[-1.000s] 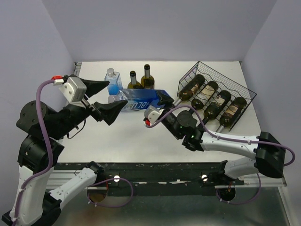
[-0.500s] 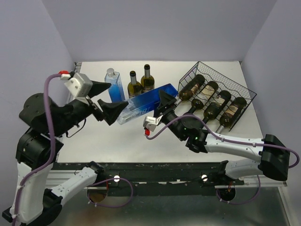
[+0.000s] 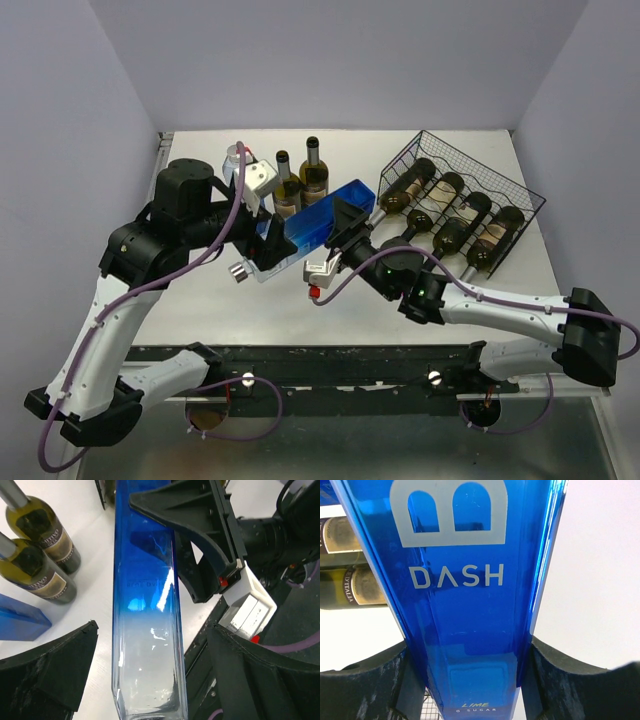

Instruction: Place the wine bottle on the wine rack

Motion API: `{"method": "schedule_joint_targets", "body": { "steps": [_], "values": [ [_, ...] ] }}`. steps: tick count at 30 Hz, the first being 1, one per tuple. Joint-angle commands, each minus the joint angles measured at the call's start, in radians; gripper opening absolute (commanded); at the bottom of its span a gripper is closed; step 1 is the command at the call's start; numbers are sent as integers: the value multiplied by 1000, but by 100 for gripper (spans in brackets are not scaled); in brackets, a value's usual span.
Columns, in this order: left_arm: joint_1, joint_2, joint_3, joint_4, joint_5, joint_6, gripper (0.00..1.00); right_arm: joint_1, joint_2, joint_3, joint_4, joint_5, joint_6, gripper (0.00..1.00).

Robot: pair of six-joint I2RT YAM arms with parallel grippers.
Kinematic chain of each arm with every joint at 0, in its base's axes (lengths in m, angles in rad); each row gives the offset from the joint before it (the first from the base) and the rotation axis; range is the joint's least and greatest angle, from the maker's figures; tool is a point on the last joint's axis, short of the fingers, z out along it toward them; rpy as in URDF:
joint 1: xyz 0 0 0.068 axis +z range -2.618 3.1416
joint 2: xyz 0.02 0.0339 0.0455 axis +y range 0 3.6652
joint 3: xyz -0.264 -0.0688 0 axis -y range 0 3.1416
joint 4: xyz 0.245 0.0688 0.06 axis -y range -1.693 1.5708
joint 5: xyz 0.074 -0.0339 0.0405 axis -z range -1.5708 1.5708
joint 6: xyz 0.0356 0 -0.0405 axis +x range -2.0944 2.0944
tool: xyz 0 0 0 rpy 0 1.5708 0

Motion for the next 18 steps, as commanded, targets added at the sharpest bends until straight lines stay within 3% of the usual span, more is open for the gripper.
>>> {"method": "schedule_joint_targets", "body": {
  "steps": [1,13,18],
  "values": [
    [-27,-27,-45,-52,43,86,99,2,-70,102,49,-37,-44,1],
    [-64,18,-115,-50,-58,94,92,0,-79,122,66,-49,-14,1],
    [-70,27,-122,-41,-81,86,83,0,-81,110,85,-51,-21,1]
  ]
}}
